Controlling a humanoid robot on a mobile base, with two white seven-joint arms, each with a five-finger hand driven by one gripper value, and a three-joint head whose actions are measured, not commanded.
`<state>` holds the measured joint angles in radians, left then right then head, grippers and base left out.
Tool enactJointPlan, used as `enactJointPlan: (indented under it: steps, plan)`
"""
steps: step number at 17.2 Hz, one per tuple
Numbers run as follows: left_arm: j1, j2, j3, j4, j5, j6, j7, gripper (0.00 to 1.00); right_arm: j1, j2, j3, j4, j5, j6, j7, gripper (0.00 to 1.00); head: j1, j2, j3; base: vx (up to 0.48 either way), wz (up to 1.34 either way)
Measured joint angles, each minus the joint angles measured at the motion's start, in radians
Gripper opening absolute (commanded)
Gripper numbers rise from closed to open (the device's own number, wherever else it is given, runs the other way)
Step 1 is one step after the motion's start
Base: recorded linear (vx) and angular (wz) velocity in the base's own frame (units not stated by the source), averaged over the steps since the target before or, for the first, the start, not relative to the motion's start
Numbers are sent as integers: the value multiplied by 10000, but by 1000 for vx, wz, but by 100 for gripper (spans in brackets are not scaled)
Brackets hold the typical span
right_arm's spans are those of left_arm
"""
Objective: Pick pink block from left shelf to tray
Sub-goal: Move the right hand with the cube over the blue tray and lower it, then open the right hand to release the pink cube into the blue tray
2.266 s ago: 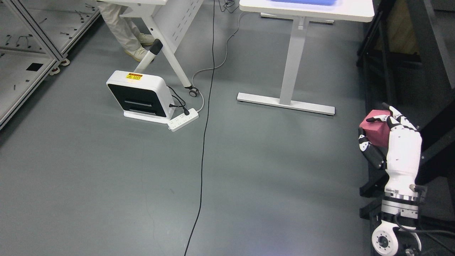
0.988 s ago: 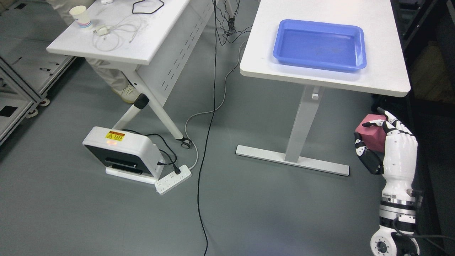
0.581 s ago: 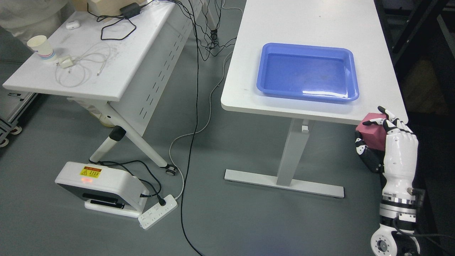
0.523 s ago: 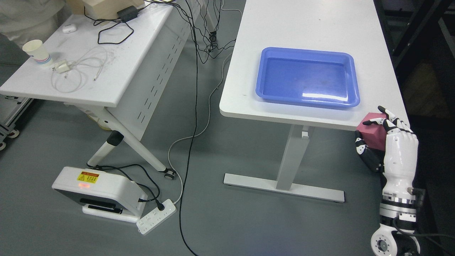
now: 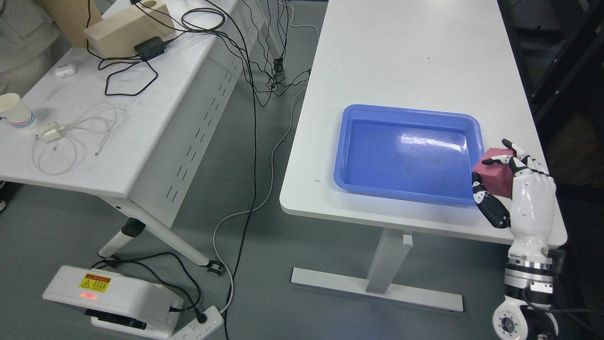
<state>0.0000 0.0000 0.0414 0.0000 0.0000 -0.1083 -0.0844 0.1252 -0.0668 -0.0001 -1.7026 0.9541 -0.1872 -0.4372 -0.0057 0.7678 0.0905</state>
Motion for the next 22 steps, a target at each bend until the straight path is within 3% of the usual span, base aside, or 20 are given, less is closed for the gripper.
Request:
enactJointPlan:
  steps: [7,13,16,19,22]
  plan:
    - [1,0,0,0,0,0,0,100,-44,11,0,-2,-16,-2,-40,3,0,0,0,148,66]
    - [1,0,0,0,0,0,0,100,58,-241,8,-2,-27,-593,1253,22,0,0,0,57,32]
    - [1,0,0,0,0,1,0,100,120,-297,158,0,-32,-705,2077,45,0,0,0,0,0]
    - [1,0,0,0,0,0,0,100,154,-277,300,10,-50,-716,2815,60,0,0,0,0,0]
    - [1,0,0,0,0,1,0,100,169,-239,402,21,-268,-737,3135,84,0,0,0,0,0]
